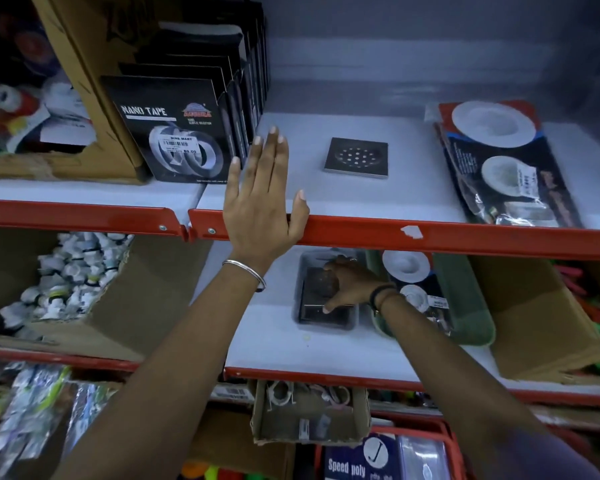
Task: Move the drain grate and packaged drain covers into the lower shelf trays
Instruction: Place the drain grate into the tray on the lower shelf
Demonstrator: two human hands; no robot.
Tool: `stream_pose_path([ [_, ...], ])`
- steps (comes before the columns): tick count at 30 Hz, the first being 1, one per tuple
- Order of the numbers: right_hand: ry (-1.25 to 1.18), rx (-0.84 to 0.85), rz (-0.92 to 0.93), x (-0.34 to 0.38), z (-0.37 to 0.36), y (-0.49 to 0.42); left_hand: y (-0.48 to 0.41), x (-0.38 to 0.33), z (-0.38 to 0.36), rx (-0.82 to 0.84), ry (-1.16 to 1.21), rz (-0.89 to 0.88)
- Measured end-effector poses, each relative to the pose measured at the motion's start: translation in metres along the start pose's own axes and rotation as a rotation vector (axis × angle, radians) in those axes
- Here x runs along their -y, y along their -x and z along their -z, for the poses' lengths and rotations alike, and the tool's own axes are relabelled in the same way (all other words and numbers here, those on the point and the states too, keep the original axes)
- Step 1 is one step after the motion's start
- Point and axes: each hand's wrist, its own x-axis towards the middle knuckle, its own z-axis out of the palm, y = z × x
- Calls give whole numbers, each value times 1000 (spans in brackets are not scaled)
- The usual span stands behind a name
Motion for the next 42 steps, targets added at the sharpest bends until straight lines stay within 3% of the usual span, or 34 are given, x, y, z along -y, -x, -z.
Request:
stream_pose_path([
  [4,15,45,-27,-5,-28,-30,1,-1,-2,-37,-7,-11],
  [11,158,-26,-45,-9,-43,-31,2,1,-4,-40,-15,-15],
  [18,-343,-131,80,26,24,62,1,0,3,5,1,7],
  [23,-508,66,269,55,96,168,3,-1,4,52,31,28],
  [26,-552,-11,396,62,145,199,2,-3,9,79,45,26],
  [29,-441,-253,404,52,185,174,2,-4,11,108,52,31],
  [32,-201,-416,229,29,209,113,2,-4,13,108,49,33],
  [34,-42,-369,85,15,217,74,0,-4,12,103,41,25],
  [37,-45,-187,-56,2,222,32,1,-3,10,78,41,12],
  [42,108,-256,16,4,228,1,0,-1,6,43,31,7],
])
